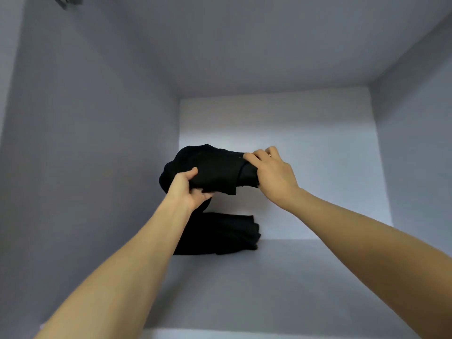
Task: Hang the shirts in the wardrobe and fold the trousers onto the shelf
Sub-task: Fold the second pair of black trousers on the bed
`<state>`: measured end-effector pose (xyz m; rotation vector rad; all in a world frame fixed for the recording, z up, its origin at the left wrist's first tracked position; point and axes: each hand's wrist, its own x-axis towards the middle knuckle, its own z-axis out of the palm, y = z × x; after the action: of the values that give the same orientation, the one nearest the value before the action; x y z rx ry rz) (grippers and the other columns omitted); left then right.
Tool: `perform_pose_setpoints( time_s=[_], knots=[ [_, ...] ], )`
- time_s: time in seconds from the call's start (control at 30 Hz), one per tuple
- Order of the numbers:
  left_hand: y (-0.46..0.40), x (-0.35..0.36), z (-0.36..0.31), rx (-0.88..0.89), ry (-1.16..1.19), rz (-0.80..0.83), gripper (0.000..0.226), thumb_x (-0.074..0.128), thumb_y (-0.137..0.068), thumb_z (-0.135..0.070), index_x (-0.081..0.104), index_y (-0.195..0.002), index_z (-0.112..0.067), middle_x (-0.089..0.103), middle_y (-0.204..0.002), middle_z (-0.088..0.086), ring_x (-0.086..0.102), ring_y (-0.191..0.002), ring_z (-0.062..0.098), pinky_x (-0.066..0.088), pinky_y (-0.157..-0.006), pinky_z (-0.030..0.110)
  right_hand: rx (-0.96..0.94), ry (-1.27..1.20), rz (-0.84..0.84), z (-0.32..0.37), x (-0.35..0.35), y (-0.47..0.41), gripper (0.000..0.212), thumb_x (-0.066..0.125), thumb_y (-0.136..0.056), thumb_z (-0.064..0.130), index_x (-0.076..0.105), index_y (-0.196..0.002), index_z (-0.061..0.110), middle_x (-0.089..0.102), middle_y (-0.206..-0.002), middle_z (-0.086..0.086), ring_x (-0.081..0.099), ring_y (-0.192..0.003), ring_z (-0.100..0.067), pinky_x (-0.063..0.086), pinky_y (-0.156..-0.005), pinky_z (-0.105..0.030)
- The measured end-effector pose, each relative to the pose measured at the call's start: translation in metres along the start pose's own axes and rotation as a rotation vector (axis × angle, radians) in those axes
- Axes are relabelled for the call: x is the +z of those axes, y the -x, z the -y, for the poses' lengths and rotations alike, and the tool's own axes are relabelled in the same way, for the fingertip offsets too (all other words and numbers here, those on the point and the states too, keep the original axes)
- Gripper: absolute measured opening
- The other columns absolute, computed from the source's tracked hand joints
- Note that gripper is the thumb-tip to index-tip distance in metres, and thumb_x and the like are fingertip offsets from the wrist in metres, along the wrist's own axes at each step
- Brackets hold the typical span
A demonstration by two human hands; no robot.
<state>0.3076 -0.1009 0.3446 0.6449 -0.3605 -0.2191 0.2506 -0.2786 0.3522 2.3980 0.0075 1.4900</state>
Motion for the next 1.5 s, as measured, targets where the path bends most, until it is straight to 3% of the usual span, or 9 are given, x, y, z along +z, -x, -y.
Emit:
perform_pose_setpoints(
  time_s=[0.1, 0.17, 0.3, 0.43, 0.57, 0.7, 0.8, 0.97, 1.5],
  knots=[
    [-0.033, -0.024, 0.001, 0.038, -0.330, -0.111, 0.046, 0.055, -0.089, -0.020, 0.042, -0.133, -0.014, 0.052, -0.133, 0.007, 0.054, -0.110, 0.026, 0.031, -0.104, 0.054, -0.057, -0.165, 0.048, -0.008, 0.049, -0.026, 0.067, 0.042, -0.084, -0.008, 0.030, -0.144, 0.020, 0.036, -0.144, -0.003, 0.027, -0.128, -0.026, 0.043, -0.077, -0.033],
    [-0.042, -0.045, 0.004, -0.040, -0.774, -0.238, 0.039, 0.052, -0.090, -0.029, 0.045, -0.124, -0.012, 0.049, -0.136, 0.006, 0.051, -0.109, 0.026, 0.036, -0.097, 0.045, -0.090, -0.283, 0.312, -0.012, 0.087, -0.028, 0.073, 0.038, -0.087, -0.009, 0.018, -0.148, 0.026, 0.020, -0.154, -0.003, 0.019, -0.138, -0.026, 0.035, -0.104, -0.036],
    [-0.046, -0.080, -0.004, -0.156, -1.747, -0.317, 0.041, 0.055, -0.091, -0.041, 0.050, -0.116, -0.009, 0.069, -0.103, 0.005, 0.061, -0.095, 0.027, 0.042, -0.081, 0.037, -0.180, -0.130, 0.857, -0.014, 0.133, -0.013, 0.078, 0.040, -0.092, -0.002, 0.001, -0.148, 0.036, 0.010, -0.157, -0.001, 0.021, -0.139, -0.028, 0.028, -0.112, -0.039],
    [-0.045, -0.081, -0.027, 0.256, -2.229, -0.433, 0.061, 0.067, -0.075, -0.056, 0.044, -0.112, -0.014, 0.057, -0.115, 0.006, 0.056, -0.105, 0.027, 0.045, -0.079, 0.035, -0.156, -0.414, 0.681, -0.002, 0.120, -0.012, 0.062, 0.030, -0.094, 0.009, 0.014, -0.147, 0.035, 0.022, -0.154, 0.002, 0.029, -0.136, -0.024, 0.028, -0.111, -0.039],
    [-0.054, -0.099, -0.019, 0.188, -2.407, 0.047, 0.086, 0.056, -0.085, -0.055, 0.000, -0.148, -0.035, 0.001, -0.157, 0.002, 0.005, -0.143, 0.032, 0.019, -0.114, 0.047, -0.344, -0.298, 0.609, 0.025, 0.118, 0.018, 0.059, 0.028, -0.096, 0.031, -0.001, -0.147, 0.039, 0.000, -0.158, 0.005, 0.003, -0.144, -0.023, 0.013, -0.116, -0.045],
    [-0.074, -0.116, 0.007, 0.014, -2.428, 0.132, 0.065, 0.022, -0.095, -0.059, -0.018, -0.142, -0.043, -0.024, -0.154, 0.003, -0.005, -0.144, 0.034, 0.005, -0.116, 0.046, -0.316, -0.215, 0.768, 0.030, 0.124, 0.034, 0.065, 0.028, -0.101, 0.026, -0.020, -0.141, 0.042, -0.024, -0.154, 0.006, -0.017, -0.143, -0.026, 0.009, -0.117, -0.047],
    [-0.078, -0.111, 0.006, -0.060, -2.404, 0.125, 0.067, 0.027, -0.093, -0.061, -0.018, -0.141, -0.046, -0.024, -0.155, 0.002, 0.005, -0.144, 0.035, 0.012, -0.117, 0.047, -0.235, -0.170, 0.826, 0.034, 0.112, 0.030, 0.087, 0.037, -0.092, 0.001, -0.019, -0.139, 0.047, -0.024, -0.154, 0.006, -0.013, -0.143, -0.025, 0.022, -0.112, -0.045],
    [-0.047, -0.106, 0.004, 0.041, -2.339, 0.061, 0.077, 0.046, -0.092, -0.049, -0.006, -0.147, -0.037, -0.011, -0.157, 0.005, -0.006, -0.143, 0.038, 0.011, -0.116, 0.052, -0.146, -0.162, 0.896, 0.048, 0.081, 0.031, 0.073, 0.036, -0.093, 0.012, -0.006, -0.146, 0.038, -0.007, -0.158, 0.000, -0.002, -0.144, -0.029, 0.014, -0.114, -0.050],
    [0.328, -0.124, 0.046, 0.653, -1.998, -0.467, 0.040, 0.053, -0.091, -0.018, 0.051, -0.131, -0.015, 0.049, -0.134, 0.004, 0.048, -0.119, 0.026, 0.041, -0.097, 0.037, 0.028, -1.311, 0.137, 0.146, -0.110, 0.222, 0.031, 0.042, -0.090, 0.004, 0.063, -0.112, 0.012, 0.064, -0.108, 0.000, 0.058, -0.104, -0.019, 0.046, -0.089, -0.032]
  ],
)
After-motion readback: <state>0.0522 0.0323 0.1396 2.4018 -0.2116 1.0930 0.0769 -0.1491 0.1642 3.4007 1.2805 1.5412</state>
